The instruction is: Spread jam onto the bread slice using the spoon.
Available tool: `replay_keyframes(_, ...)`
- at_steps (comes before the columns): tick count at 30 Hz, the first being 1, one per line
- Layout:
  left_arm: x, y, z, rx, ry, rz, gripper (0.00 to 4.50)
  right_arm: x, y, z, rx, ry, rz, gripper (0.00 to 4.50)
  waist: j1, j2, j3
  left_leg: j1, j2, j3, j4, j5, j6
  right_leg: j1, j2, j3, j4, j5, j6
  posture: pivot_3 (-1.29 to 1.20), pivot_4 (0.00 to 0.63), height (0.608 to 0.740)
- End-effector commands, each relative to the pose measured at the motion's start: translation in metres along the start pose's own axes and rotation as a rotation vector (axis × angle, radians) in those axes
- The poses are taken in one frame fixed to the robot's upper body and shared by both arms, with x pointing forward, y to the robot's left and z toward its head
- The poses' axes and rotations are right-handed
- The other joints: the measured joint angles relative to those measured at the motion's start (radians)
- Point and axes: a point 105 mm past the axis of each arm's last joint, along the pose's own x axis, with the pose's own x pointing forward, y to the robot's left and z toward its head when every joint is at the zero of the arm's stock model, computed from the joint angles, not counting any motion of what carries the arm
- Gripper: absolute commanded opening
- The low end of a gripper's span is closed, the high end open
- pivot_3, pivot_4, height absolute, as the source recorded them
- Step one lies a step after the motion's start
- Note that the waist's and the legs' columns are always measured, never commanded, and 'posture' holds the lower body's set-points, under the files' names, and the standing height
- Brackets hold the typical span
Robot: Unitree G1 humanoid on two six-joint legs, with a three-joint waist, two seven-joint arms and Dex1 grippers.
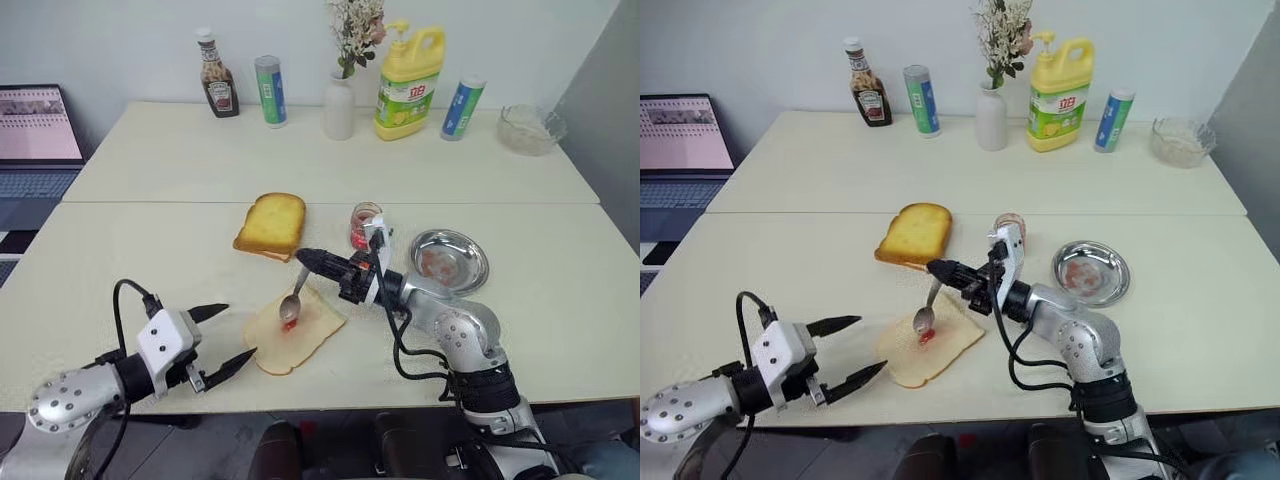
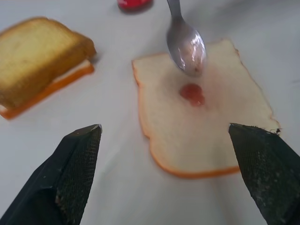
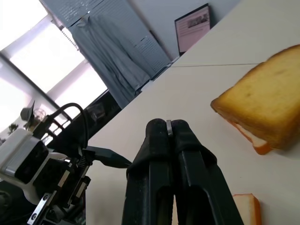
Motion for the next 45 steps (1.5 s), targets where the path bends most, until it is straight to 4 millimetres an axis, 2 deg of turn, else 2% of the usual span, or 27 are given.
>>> replay_keyframes(1,-0.006,0.009,0.011,0.062,-0.019,-0.026,4.50,-0.001,-0.002,0.006,0.058,-0.034,-0.008,0.02,-0.001,0.000,0.000,0.000,0.000,0.000,0.000,0.000,0.000,0.000,0.000,0.000,0.000,0.000,0.000,0.00,0.150,0.740)
replay_keyframes(3,-0.008,0.006,0.014,0.041,-0.025,-0.078,4.50,-0.001,-0.006,0.003,0.081,-0.022,-0.028,0.02,-0.002,0.000,0.000,0.000,0.000,0.000,0.000,0.000,0.000,0.000,0.000,0.000,0.000,0.000,0.000,0.00,0.150,0.740)
replay_keyframes(7,-0.019,-0.015,0.014,-0.039,0.026,-0.267,4.50,0.003,-0.015,-0.004,0.130,-0.016,-0.071,0.02,-0.007,0.000,0.000,0.000,0.000,0.001,-0.001,0.000,0.000,-0.001,0.000,0.000,0.000,0.000,0.000,0.00,0.150,0.740)
replay_keyframes(10,-0.028,-0.019,0.011,-0.057,0.078,-0.335,4.50,0.007,-0.016,-0.006,0.157,-0.016,-0.068,0.02,-0.006,0.000,0.000,0.000,0.001,0.000,-0.001,0.000,0.000,-0.001,0.000,0.000,0.000,0.000,0.000,0.00,0.150,0.740)
replay_keyframes(14,-0.030,-0.012,0.009,-0.030,0.110,-0.334,4.50,0.012,-0.018,-0.016,0.172,0.019,-0.071,0.02,-0.003,0.000,0.000,0.000,0.000,0.000,-0.001,0.000,0.000,-0.001,0.000,0.000,0.000,0.000,0.000,0.00,0.150,0.740)
replay_keyframes(20,-0.017,0.000,0.019,-0.007,0.042,-0.244,4.50,0.010,-0.017,-0.033,0.118,0.134,-0.039,0.02,-0.003,0.000,0.000,0.000,0.000,0.001,-0.001,0.000,0.000,-0.001,0.000,0.000,0.000,0.000,0.000,0.00,0.150,0.740)
replay_keyframes(22,-0.016,-0.001,0.020,-0.004,0.037,-0.242,4.50,0.009,-0.016,-0.033,0.122,0.141,-0.026,0.02,-0.003,0.000,0.000,0.000,0.000,0.001,-0.001,0.000,0.000,-0.001,0.000,0.000,0.000,0.000,0.000,0.00,0.150,0.740)
replay_keyframes(25,-0.017,-0.004,0.020,-0.001,0.040,-0.246,4.50,0.015,-0.032,-0.019,0.170,0.049,-0.114,0.02,-0.006,0.000,0.000,0.000,0.001,0.001,-0.001,0.000,0.000,-0.001,0.000,0.000,0.000,0.000,0.000,0.00,0.150,0.740)
replay_keyframes(30,-0.020,-0.007,0.019,0.000,0.051,-0.256,4.50,0.021,-0.049,-0.011,0.300,-0.022,-0.199,0.02,-0.005,0.000,0.000,0.000,0.001,0.000,-0.001,0.000,0.000,-0.001,0.001,0.000,0.000,0.000,0.000,0.00,0.150,0.740)
replay_keyframes(34,-0.019,-0.008,0.021,0.001,0.049,-0.259,4.50,0.013,-0.041,-0.020,0.418,0.054,-0.129,0.02,-0.002,0.000,0.000,0.000,0.000,0.000,-0.001,0.000,0.000,-0.001,0.000,0.000,0.000,0.000,0.000,0.00,0.150,0.740)
replay_keyframes(40,-0.017,-0.008,0.022,0.004,0.045,-0.261,4.50,-0.010,-0.021,-0.031,0.418,0.178,-0.024,0.02,-0.003,0.000,0.000,0.000,0.000,0.000,-0.001,0.000,0.000,-0.001,0.000,0.000,0.000,0.000,0.000,0.00,0.150,0.740)
replay_keyframes(45,-0.016,-0.009,0.021,0.006,0.044,-0.262,4.50,-0.014,-0.031,-0.031,0.347,0.174,-0.090,0.02,-0.004,0.000,0.000,0.000,0.001,0.000,-0.001,0.000,0.000,-0.001,0.001,0.000,0.000,0.000,0.000,0.00,0.150,0.740)
